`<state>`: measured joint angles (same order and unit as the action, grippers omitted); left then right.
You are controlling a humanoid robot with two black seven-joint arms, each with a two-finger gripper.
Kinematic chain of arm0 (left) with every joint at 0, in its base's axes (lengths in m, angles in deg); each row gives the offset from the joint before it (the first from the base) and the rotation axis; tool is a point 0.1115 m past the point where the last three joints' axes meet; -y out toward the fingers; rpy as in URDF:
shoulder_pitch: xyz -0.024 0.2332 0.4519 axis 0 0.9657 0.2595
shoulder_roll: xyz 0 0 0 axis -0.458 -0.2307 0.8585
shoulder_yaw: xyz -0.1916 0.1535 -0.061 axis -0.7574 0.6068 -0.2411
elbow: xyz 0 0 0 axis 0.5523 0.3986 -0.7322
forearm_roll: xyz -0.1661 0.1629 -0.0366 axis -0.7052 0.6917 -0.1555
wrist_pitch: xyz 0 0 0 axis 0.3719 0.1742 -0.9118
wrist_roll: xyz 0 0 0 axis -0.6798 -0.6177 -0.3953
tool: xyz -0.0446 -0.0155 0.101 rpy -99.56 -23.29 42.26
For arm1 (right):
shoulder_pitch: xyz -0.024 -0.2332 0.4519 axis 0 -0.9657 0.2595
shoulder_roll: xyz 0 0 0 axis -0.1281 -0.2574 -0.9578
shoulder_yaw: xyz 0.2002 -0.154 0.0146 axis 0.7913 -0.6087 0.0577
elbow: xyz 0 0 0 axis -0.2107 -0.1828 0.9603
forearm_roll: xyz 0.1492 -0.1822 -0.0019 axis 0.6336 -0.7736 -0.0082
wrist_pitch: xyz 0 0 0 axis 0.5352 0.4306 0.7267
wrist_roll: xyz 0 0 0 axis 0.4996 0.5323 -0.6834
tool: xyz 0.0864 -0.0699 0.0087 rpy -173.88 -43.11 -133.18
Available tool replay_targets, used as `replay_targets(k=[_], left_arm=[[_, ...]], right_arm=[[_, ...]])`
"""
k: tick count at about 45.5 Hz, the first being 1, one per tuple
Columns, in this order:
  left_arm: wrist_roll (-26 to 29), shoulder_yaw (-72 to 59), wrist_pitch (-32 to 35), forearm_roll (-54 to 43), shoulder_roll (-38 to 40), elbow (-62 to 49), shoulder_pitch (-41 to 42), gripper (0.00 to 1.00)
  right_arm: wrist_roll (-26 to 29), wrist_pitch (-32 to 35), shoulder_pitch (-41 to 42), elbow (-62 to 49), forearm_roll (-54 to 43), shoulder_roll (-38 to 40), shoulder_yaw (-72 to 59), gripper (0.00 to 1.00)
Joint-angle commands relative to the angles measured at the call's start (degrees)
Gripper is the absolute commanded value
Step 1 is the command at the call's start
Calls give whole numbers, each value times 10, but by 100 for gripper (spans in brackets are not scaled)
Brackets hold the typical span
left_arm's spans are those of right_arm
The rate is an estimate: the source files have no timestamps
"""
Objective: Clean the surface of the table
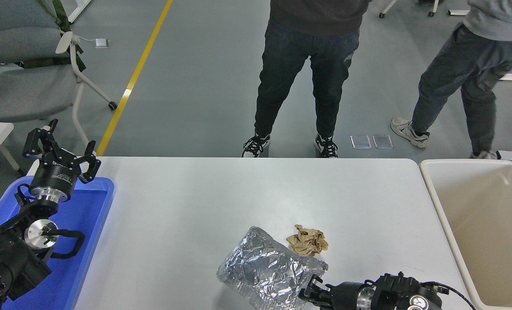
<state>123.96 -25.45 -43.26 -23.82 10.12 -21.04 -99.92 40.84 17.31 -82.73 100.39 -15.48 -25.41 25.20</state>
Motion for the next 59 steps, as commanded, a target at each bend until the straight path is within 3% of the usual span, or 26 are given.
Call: replay_targets(k=[1, 14, 27, 42, 59], left_arm=[[0, 0, 0, 0, 0, 0, 0, 100], [0, 0, 0, 0, 0, 1, 0, 100], [0, 0, 0, 1, 0, 0, 0, 100], [0, 0, 0, 0, 0, 0, 0, 100], [0, 0, 0, 0, 0, 0, 0, 100]], right_arm=[[3, 2, -13, 27, 47, 24, 21, 0], [4, 12, 8, 106, 59, 108, 32, 0], [4, 12, 127, 103, 166, 244, 46, 0], [3, 18, 168, 104, 290, 380, 62, 0], [3, 161, 174, 97, 341, 457, 111, 0]])
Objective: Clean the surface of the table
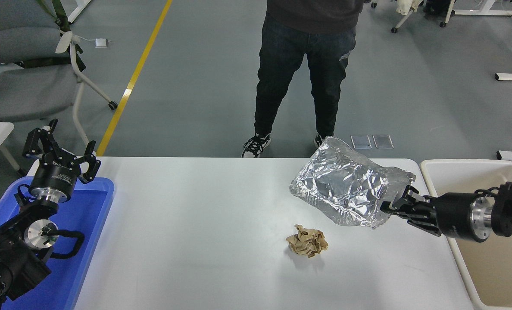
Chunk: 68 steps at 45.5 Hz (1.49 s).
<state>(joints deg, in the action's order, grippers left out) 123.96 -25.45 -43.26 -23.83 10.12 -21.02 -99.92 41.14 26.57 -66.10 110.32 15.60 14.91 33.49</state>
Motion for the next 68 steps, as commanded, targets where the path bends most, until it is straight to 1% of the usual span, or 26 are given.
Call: replay_targets(k=[1, 7, 17, 30, 40, 46, 50, 56, 57, 62, 68], left_arm=[[0, 0, 0, 0, 0, 0, 0, 100], [0, 0, 0, 0, 0, -1, 0, 100], [0, 0, 0, 0, 0, 0, 0, 100], [0, 0, 0, 0, 0, 0, 0, 100], [0, 0, 0, 0, 0, -1, 0, 100], [0, 0, 0, 0, 0, -1, 0, 100], [0, 0, 0, 0, 0, -1, 0, 100], [0, 0, 0, 0, 0, 0, 0, 100], [0, 0, 0, 0, 0, 0, 0, 100], [0, 0, 0, 0, 0, 0, 0, 100], [0, 0, 0, 0, 0, 0, 1, 100]], right_arm=[[0, 76, 8, -4, 31, 58, 31, 0], [0, 108, 8, -6, 52, 87, 53, 0], [0, 130, 8, -18, 58, 123, 82, 0], [-2, 136, 9, -106, 57, 143, 91, 0], [-10, 134, 18, -213, 50, 136, 91, 0], [-56, 134, 23, -305, 43, 137, 87, 0], [-92, 132, 41, -377, 11, 133, 74, 0], [-159, 125, 68, -471, -30, 107, 36, 0], [-177, 113, 74, -502, -33, 102, 20, 0], [-211, 93, 79, -555, -33, 102, -10, 0], [-279, 61, 105, -633, -33, 92, -84, 0]])
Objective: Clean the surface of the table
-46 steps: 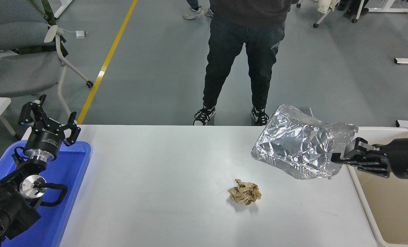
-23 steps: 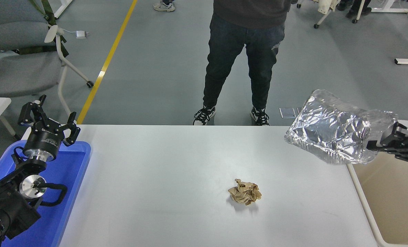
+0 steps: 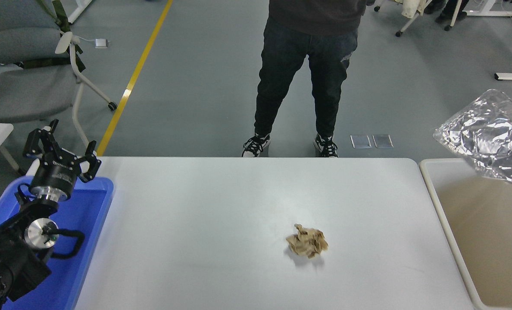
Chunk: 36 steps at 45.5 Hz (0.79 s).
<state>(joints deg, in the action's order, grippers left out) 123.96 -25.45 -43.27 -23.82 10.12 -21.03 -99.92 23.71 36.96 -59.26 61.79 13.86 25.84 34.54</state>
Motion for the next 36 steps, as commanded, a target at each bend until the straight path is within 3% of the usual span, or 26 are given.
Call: replay_targets(k=[1, 15, 26, 36], left_arm=[[0, 0, 0, 0, 0, 0, 1, 100], [0, 0, 0, 0, 0, 0, 0, 100], [0, 0, 0, 0, 0, 0, 0, 100], [0, 0, 0, 0, 0, 0, 0, 100]], right_arm=[[-115, -48, 41, -159, -16, -21, -109, 0], [-221, -142, 74, -339, -16, -116, -287, 0], [-248, -313, 83, -435, 16, -244, -467, 0], [-241, -391, 83, -477, 101, -316, -569, 0]])
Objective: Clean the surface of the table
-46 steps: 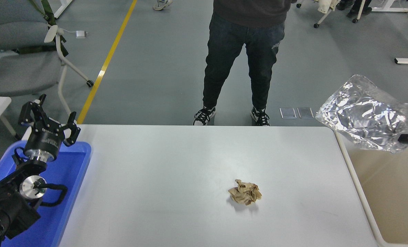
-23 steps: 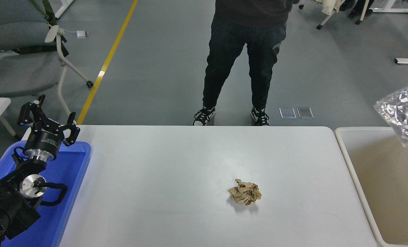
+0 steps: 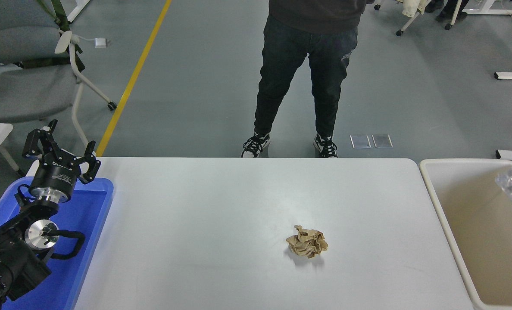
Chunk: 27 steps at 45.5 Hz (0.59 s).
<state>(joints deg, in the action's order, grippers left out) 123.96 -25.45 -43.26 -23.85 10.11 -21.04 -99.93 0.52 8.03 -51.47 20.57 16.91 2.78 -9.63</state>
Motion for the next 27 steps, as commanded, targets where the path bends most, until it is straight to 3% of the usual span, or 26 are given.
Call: replay_targets(k=[1, 11, 27], left_arm=[[0, 0, 0, 0, 0, 0, 0, 100], [0, 0, 0, 1, 0, 1, 0, 100], [0, 0, 0, 0, 0, 0, 0, 100]], right_arm=[[-9, -108, 5, -68, 81, -91, -133, 0], [9, -177, 5, -71, 143, -125, -156, 0], [25, -191, 5, -71, 164, -139, -155, 0]])
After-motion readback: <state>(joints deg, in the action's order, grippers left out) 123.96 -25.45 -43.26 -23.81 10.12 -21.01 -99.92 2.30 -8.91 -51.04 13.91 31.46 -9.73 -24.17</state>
